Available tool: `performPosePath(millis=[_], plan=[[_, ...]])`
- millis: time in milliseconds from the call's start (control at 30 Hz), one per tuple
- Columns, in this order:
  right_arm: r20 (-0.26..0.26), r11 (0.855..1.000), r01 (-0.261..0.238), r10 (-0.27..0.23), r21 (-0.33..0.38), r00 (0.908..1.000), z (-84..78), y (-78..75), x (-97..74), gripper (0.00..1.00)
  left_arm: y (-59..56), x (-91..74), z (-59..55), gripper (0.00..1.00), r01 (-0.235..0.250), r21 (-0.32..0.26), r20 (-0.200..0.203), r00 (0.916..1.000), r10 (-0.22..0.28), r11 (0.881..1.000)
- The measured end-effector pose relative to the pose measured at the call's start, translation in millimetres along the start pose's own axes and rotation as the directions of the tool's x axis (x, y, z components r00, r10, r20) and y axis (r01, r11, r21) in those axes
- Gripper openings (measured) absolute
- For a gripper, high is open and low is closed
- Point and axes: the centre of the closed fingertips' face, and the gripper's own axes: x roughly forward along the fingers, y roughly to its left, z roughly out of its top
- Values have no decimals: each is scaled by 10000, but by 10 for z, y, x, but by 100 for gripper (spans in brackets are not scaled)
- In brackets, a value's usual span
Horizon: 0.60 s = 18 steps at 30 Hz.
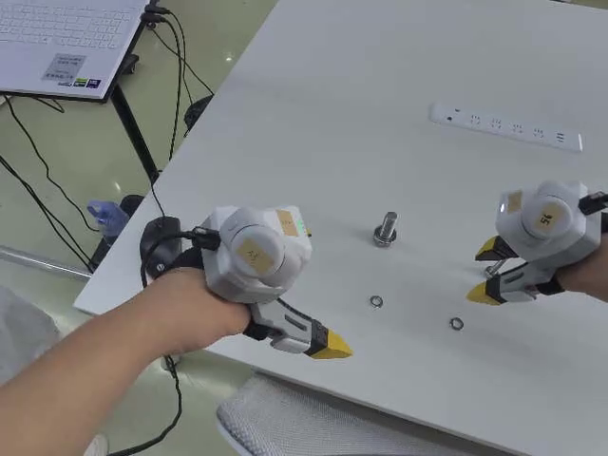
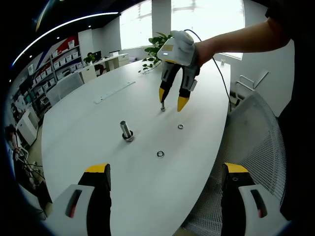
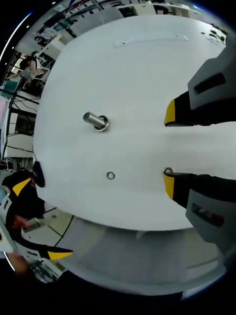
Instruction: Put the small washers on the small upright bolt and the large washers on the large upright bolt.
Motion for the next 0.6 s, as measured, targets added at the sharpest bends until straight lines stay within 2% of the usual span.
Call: performPosePath(millis=[267, 600], plan=[[-18, 9998, -200, 200, -57, 9998, -65, 144, 55, 38, 3, 31, 16, 93, 10, -5, 12, 10000, -10, 10000], [-328, 9992, -328, 321, -220, 9989, -213, 302, 224, 37, -10, 45, -17, 92, 71, -36, -89, 9999, -71, 10000]])
